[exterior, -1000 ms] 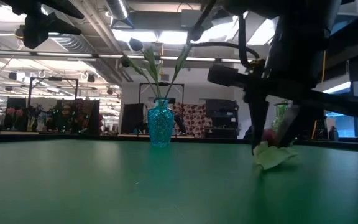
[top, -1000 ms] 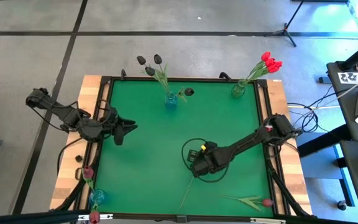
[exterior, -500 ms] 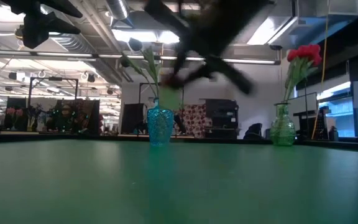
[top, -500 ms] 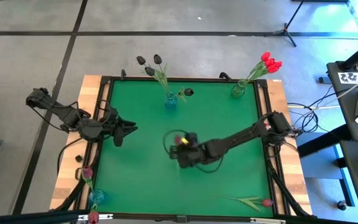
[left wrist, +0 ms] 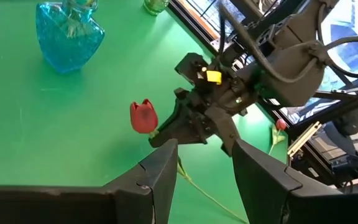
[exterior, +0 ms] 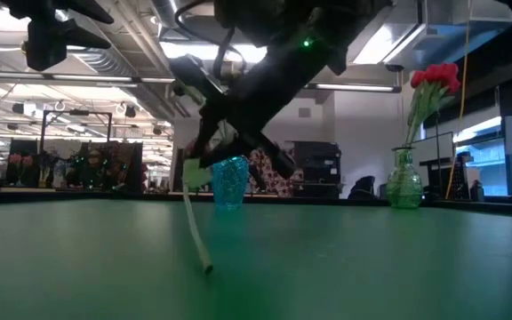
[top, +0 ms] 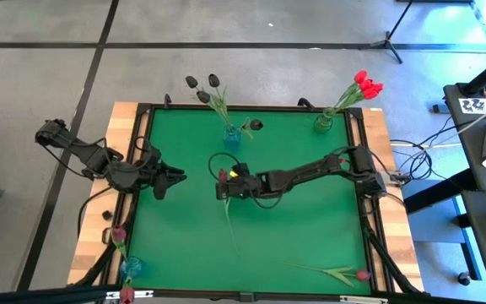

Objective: Sort flowers into vase by color
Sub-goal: Adjust the pink tulip on the center table

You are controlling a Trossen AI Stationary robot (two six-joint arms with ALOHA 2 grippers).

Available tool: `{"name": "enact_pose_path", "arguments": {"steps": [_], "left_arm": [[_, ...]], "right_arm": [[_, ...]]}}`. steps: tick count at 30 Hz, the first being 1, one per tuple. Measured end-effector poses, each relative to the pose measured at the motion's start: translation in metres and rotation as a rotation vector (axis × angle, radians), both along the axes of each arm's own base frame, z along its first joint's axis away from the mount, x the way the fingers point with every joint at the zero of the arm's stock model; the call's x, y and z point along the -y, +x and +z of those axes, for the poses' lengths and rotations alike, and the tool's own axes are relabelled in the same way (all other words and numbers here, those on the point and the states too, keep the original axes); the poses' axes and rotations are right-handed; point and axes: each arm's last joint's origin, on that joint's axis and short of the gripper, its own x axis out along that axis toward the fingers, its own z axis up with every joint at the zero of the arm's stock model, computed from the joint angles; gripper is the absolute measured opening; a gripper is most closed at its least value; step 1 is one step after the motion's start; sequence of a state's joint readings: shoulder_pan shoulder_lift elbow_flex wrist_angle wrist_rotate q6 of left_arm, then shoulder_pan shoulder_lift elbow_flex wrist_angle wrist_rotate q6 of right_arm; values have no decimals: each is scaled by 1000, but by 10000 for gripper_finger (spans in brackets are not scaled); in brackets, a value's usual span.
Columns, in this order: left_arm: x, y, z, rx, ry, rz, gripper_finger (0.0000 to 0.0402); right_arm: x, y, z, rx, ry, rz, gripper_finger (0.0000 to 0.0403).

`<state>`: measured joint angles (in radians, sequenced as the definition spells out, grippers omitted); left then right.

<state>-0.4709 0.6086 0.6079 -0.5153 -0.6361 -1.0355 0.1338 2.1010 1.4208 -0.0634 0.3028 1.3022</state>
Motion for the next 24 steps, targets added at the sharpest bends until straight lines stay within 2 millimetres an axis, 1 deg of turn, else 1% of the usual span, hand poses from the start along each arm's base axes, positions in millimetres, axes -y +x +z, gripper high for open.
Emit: {"name": "enact_pose_path", "arguments": {"steps": [3,9,11,14,18,21,23,24], "left_arm": [[0,0,0,-3,-6,4,149],[-1,0,0,2,6,27,149],[-1,0,0,2,8,30,149],[-1,0,0,2,8,31,149],[-1,-1,0,2,9,31,149],[-1,-1,-1,-2,13,30,149],[-1,-1,-1,-6,18,29,149],[-1,-1,-1,-9,21,28,149]], "right_arm": [[-2,0,1,3,9,12,70],[-3,0,1,0,69,38,182],[-4,-1,1,-4,94,21,202],[-13,-8,15,5,111,-19,205],[-35,-26,43,-3,105,-33,182],[-58,-48,59,-51,166,-54,162],[-77,-62,66,-83,228,-67,151],[-88,-71,66,-127,264,-71,147]]}}
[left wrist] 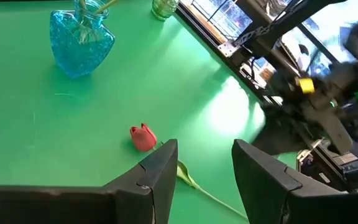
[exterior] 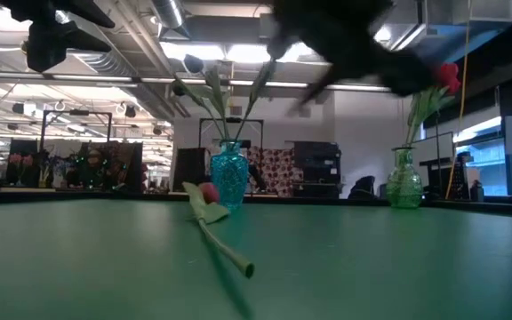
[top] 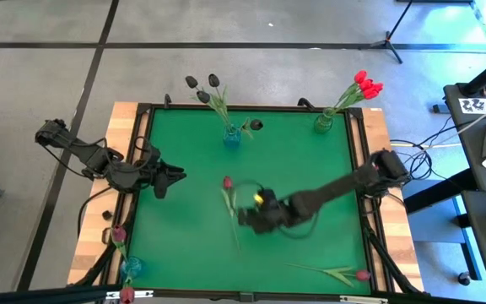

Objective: Sort flowers into vase by color
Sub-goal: Adjust the pink tulip on the center table

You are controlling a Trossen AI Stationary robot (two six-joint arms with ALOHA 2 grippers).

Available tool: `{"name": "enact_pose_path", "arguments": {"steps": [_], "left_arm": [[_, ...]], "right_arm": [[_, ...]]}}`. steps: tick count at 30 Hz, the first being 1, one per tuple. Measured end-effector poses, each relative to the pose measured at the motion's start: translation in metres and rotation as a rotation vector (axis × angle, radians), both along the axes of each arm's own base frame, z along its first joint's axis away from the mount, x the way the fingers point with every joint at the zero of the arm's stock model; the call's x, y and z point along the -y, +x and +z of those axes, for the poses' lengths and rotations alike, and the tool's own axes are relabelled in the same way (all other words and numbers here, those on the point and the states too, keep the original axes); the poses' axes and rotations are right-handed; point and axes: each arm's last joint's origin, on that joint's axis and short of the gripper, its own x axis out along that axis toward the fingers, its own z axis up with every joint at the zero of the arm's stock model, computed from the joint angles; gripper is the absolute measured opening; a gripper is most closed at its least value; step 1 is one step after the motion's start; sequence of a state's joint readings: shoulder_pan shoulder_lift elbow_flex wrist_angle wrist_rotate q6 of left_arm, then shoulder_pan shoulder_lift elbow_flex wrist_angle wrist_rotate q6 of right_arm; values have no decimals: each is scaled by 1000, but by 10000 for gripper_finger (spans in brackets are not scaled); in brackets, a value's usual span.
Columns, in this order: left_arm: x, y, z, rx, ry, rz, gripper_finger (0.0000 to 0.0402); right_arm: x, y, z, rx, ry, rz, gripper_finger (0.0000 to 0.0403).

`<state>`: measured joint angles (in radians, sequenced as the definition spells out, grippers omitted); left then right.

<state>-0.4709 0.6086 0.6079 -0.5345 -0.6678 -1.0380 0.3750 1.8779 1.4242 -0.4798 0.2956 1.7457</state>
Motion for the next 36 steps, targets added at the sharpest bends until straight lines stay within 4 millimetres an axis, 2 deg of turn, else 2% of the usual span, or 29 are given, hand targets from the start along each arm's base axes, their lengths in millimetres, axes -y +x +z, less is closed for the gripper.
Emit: {"name": "enact_pose_path", "arguments": {"steps": [10,14,18,24,27,31,36], "left_arm": [[0,0,-1,-6,4,0,149],[0,0,-1,-6,4,0,149],[0,0,-1,-7,7,-2,149],[0,0,0,0,-2,1,149],[0,0,0,5,-26,8,149],[0,0,0,8,-53,8,149],[0,0,0,15,-83,19,149]], "right_arm": [[-97,-82,-14,-470,355,72,140],[-125,-119,-17,-627,339,134,141],[-143,-153,-19,-774,280,341,161],[-152,-191,-38,-925,239,667,239],[-149,-203,-54,-952,220,774,260],[-142,-211,-73,-951,191,893,250],[-128,-218,-90,-981,147,1008,195]]}}
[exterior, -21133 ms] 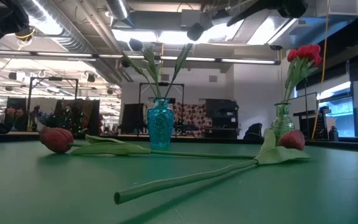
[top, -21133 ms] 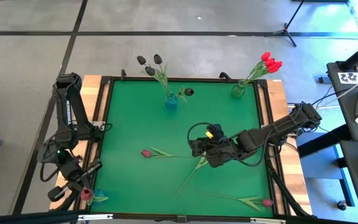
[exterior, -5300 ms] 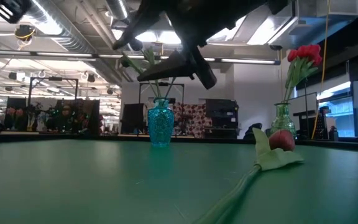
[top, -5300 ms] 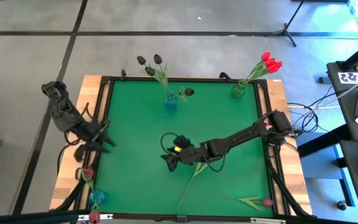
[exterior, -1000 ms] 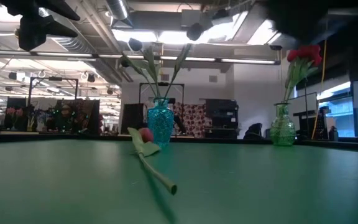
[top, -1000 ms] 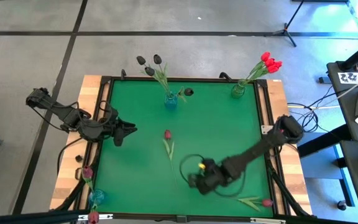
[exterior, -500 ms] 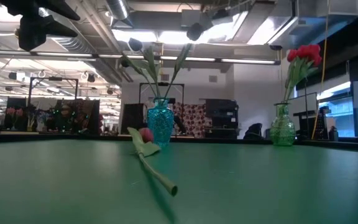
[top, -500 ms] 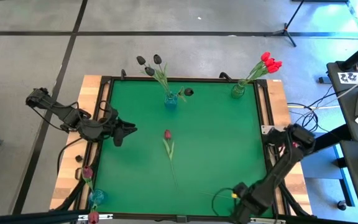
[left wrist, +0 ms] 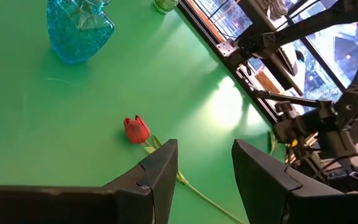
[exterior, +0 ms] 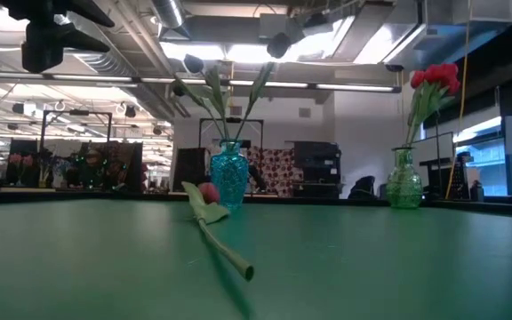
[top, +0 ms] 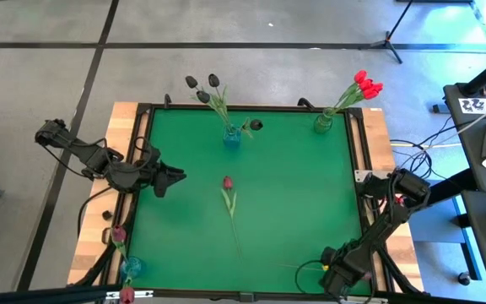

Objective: Sort flowers into vase by color
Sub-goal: Adjust the pink tulip on the center table

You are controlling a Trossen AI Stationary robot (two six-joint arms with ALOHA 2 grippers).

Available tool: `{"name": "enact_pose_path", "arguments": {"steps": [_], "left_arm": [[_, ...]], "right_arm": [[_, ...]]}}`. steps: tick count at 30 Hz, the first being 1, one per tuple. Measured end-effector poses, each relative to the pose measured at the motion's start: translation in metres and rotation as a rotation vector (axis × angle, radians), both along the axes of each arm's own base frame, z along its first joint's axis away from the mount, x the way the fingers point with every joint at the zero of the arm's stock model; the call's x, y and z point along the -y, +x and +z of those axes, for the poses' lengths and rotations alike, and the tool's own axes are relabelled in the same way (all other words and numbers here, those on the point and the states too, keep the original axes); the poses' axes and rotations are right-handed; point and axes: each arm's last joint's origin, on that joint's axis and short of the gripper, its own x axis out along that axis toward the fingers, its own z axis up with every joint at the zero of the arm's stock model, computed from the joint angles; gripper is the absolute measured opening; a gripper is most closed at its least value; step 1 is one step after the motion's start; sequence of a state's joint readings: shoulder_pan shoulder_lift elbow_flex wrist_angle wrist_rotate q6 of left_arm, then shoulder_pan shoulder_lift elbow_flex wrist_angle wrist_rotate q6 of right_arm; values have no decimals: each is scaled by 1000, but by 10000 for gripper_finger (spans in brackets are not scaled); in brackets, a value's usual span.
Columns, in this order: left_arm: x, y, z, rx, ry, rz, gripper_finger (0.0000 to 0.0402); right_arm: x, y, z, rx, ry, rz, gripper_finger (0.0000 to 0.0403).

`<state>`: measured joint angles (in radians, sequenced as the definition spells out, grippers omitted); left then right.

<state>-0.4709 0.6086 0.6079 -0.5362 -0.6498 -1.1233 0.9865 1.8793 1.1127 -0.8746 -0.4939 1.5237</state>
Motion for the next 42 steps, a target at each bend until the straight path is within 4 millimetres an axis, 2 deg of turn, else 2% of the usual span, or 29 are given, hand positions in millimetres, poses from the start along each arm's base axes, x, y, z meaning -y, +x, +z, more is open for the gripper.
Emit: {"name": "enact_pose_path", "arguments": {"steps": [5,11,13,16,19,22,25,28,32,36,39,42], "left_arm": [[0,0,1,9,-14,6,149],[0,0,1,17,-19,27,149],[0,0,1,17,-19,28,149],[0,0,1,18,-20,28,149],[0,0,1,16,-24,14,149],[1,1,1,12,-35,-7,149],[2,1,1,7,-50,-29,149],[2,1,1,13,-85,-18,149],[2,1,1,27,-142,9,149],[1,1,1,34,-159,27,149],[1,0,1,38,-143,49,149],[-1,1,0,39,-111,93,149]], "right_arm": [[0,0,-6,73,114,165,123],[3,4,-2,125,144,337,15],[6,8,5,138,112,441,14],[13,20,29,176,25,652,17],[20,40,53,273,-75,987,6],[29,66,66,393,-202,1364,15],[47,94,63,415,-290,1639,26],[72,121,54,404,-287,1770,24],[114,155,45,380,-367,1872,10],[151,184,47,409,-447,1888,8],[172,196,49,410,-464,1931,20],[188,203,48,431,-394,1981,37]]}}
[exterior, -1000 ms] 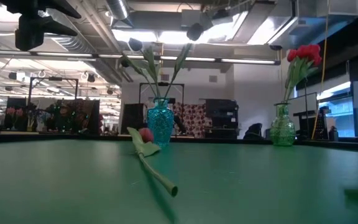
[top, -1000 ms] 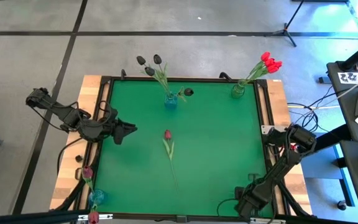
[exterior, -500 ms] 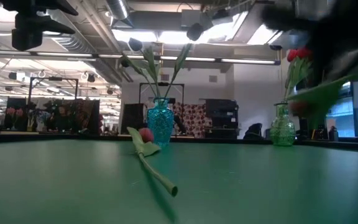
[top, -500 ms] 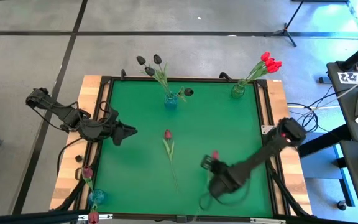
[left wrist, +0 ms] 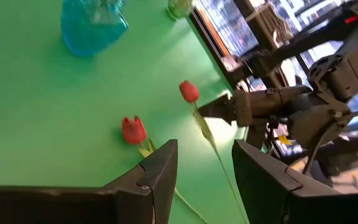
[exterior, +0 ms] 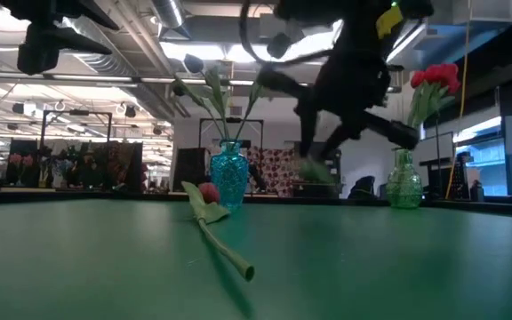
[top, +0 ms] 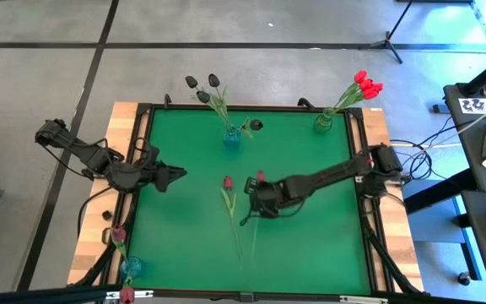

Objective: Sort flowers into vase by color
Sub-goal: Adjust the pink tulip on the center table, then put the pink tulip into the bottom blue vase

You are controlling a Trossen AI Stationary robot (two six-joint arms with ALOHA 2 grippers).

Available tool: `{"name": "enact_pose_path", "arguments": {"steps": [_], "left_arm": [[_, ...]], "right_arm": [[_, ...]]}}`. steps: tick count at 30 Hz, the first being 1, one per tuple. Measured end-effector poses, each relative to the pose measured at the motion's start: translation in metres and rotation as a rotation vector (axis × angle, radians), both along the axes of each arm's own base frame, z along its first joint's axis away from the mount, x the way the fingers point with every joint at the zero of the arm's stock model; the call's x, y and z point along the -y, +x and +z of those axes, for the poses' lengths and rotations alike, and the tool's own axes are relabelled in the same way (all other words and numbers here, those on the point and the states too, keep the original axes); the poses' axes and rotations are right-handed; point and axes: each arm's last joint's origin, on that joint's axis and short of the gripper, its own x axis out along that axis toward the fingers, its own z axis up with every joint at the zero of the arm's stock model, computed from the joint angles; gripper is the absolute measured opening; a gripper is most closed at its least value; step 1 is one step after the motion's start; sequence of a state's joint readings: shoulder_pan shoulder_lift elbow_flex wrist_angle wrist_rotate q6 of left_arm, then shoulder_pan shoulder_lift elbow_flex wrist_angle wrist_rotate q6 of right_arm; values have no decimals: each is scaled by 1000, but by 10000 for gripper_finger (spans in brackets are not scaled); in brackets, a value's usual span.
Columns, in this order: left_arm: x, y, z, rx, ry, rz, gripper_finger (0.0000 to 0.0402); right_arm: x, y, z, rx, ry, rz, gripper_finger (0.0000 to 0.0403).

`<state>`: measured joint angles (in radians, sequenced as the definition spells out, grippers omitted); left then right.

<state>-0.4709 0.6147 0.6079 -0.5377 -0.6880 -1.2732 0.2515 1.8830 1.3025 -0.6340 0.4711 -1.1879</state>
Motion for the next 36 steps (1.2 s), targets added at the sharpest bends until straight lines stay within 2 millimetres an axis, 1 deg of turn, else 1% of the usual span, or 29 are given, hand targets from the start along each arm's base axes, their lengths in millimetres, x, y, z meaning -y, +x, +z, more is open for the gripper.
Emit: {"name": "enact_pose_path", "arguments": {"steps": [4,6,9,12,14,17,19,23,27,32,36], "left_arm": [[0,4,-2,-10,38,45,149],[2,7,-5,-37,66,40,149],[6,15,-11,-88,97,35,149],[11,24,-19,-139,119,28,149],[14,30,-25,-171,121,19,149],[19,40,-35,-213,97,39,149],[22,46,-43,-250,68,49,149],[27,63,-59,-308,29,43,149],[26,86,-76,-331,-27,52,159],[14,102,-101,-414,-171,136,199],[16,114,-108,-379,-191,112,223]], "right_arm": [[14,-4,-5,-101,114,-10,68],[17,-7,-10,-125,124,-21,90],[19,-5,-10,-94,131,-60,129],[15,-2,-4,-2,79,-96,167],[12,0,8,73,55,-124,188],[6,0,30,176,85,-185,210],[2,-1,45,256,120,-243,219],[-1,-5,77,413,173,-353,227],[-4,-6,95,512,197,-437,227],[-15,-8,114,598,194,-466,227],[-26,-8,123,643,232,-468,227]]}}
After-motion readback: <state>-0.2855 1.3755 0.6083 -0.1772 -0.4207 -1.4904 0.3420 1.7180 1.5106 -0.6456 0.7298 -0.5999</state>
